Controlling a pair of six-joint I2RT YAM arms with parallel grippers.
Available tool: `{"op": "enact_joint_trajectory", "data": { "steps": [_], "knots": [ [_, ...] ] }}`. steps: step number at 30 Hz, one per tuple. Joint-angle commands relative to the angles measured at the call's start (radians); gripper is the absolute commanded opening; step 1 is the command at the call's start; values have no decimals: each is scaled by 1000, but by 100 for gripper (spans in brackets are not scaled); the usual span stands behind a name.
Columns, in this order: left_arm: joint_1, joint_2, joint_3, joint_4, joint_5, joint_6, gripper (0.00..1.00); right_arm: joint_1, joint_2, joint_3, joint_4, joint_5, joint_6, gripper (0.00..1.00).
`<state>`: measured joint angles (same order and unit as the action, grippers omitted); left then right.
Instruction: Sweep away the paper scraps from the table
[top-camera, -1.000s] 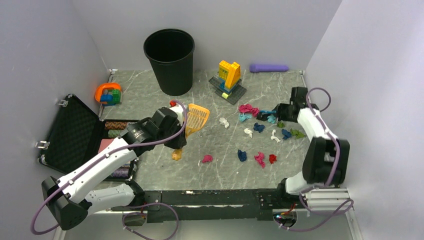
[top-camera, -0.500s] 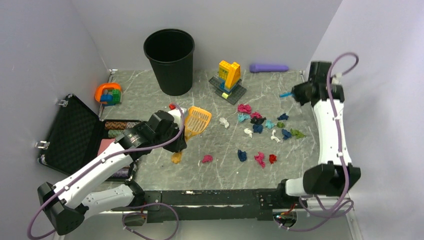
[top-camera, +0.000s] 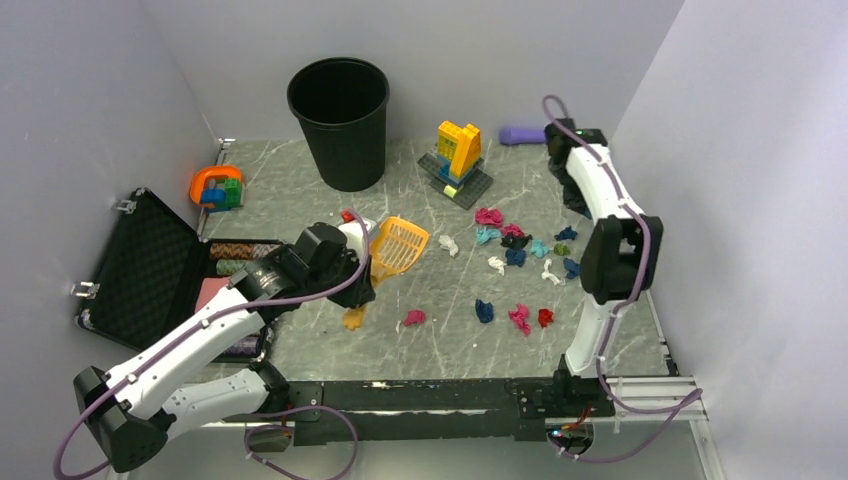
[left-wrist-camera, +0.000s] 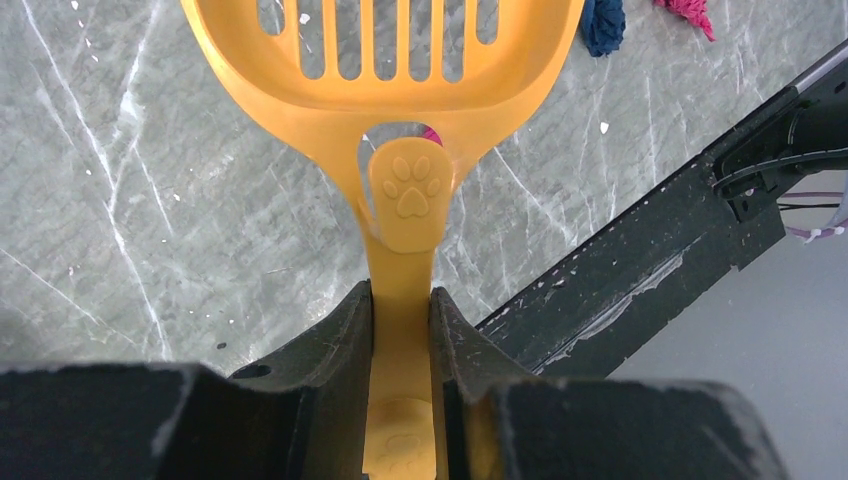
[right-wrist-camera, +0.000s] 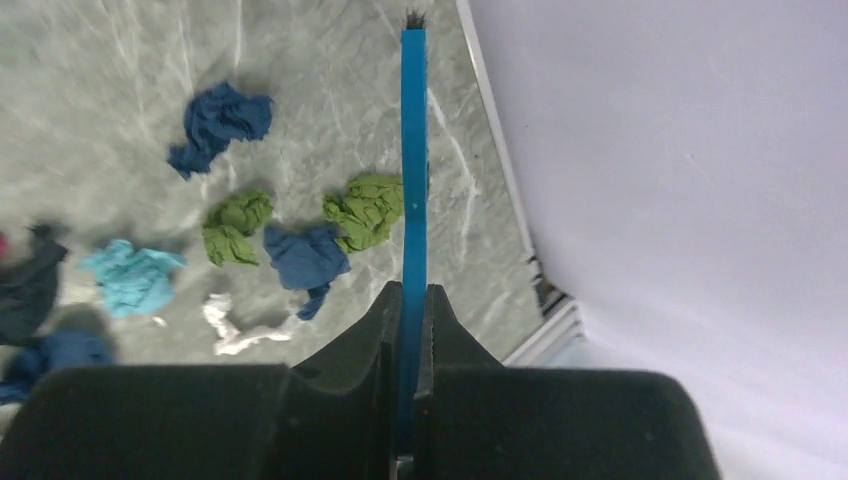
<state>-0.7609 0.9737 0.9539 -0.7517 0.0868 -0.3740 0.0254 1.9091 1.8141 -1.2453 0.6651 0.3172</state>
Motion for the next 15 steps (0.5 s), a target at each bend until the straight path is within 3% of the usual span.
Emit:
{"op": "enact_joint_trajectory", "data": {
  "steps": [1,7,10,15],
  "knots": [
    [-3,14,63,1,-10,46,25,60,74,-22,33,130,-214,0],
    [-3,54,97,-10,-37,44,25,224,193,19,94,-41,-303,0],
    [-4,68,108,-13,-43,37,25,255,196,60,77,-282,-223,0],
    [-4,59,94,5,-41,32,25,251,19,26,157,-692,-159,0]
  ]
}}
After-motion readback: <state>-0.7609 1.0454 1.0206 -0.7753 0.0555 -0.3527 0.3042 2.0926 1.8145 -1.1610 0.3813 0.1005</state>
